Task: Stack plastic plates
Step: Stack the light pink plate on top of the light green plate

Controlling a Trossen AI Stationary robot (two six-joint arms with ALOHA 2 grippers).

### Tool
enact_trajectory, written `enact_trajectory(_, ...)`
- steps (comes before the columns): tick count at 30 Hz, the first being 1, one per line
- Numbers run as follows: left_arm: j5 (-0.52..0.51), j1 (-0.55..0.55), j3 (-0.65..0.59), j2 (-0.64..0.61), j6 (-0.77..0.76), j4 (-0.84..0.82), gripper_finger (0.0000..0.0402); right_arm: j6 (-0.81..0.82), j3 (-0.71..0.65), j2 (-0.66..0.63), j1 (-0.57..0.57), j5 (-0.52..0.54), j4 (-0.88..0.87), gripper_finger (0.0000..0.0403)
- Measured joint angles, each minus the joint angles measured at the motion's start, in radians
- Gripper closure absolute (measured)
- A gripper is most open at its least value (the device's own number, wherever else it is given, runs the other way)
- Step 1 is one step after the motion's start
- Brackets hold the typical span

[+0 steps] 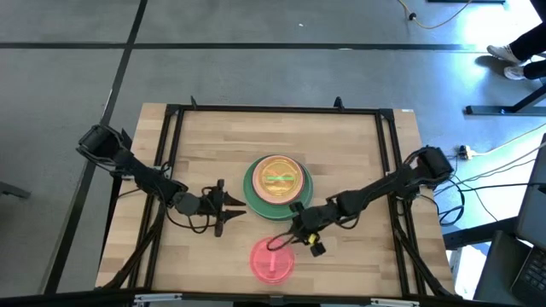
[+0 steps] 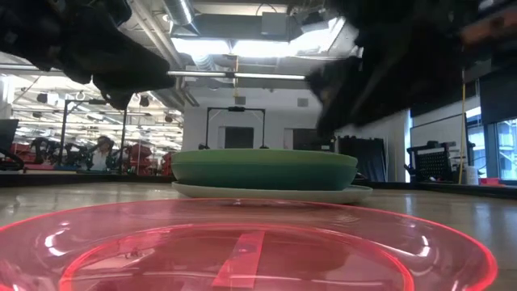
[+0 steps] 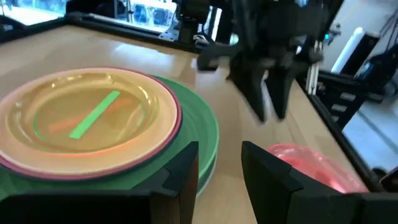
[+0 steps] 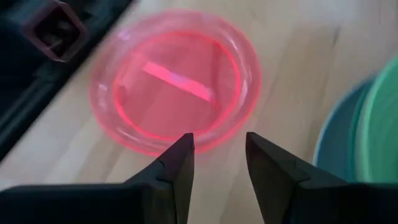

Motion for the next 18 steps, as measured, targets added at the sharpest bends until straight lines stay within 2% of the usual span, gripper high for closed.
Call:
enact_trajectory(6,-0.003,-0.002,0.000,0.030,-0.083,0.008,0.0286,0.250,0.000,0.089,-0.003,-0.001,0.079,0.0265)
enact_trajectory(12,-0.005,-0.002,0.000,0.072,-0.123,0.011,0.0286,0.494,0.000,0.130,-0.002,0.029,0.079,0.0265)
enact_trajectory(18,0.004,-0.005,0.000,0.104,-0.154,0.010,0.0286,0.589,0.000,0.159,0.012,0.059,0.095,0.0265)
